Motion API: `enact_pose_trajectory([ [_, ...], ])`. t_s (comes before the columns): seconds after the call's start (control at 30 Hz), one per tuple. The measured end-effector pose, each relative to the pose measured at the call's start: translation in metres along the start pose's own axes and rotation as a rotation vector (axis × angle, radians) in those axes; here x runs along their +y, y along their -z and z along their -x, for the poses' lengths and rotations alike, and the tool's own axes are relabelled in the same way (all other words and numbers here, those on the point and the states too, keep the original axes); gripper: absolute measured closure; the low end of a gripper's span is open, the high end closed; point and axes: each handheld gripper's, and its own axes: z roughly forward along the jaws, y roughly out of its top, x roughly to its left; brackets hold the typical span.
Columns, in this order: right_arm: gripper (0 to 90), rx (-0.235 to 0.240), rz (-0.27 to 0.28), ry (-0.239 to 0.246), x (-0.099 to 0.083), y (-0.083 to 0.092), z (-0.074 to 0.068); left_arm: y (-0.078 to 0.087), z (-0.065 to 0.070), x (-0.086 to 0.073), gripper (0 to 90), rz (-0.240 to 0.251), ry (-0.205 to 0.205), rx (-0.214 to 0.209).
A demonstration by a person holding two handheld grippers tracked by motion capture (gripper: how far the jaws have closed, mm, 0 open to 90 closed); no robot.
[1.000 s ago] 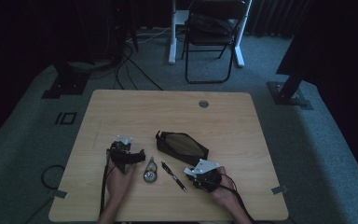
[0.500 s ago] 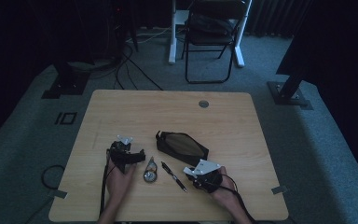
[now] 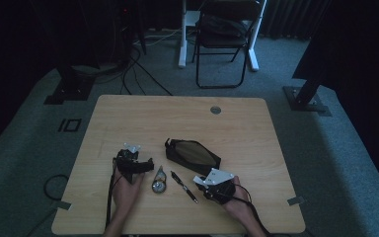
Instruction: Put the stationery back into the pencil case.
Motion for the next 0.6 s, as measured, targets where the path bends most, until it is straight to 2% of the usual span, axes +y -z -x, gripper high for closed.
enact_pose_trajectory([
  [0.6,71.2,-0.004,0.018,0.014,0.0082,0.0064,-0.0040,0.0000,-0.0001,0.0000,1.6,0.000,0.000,0.000],
])
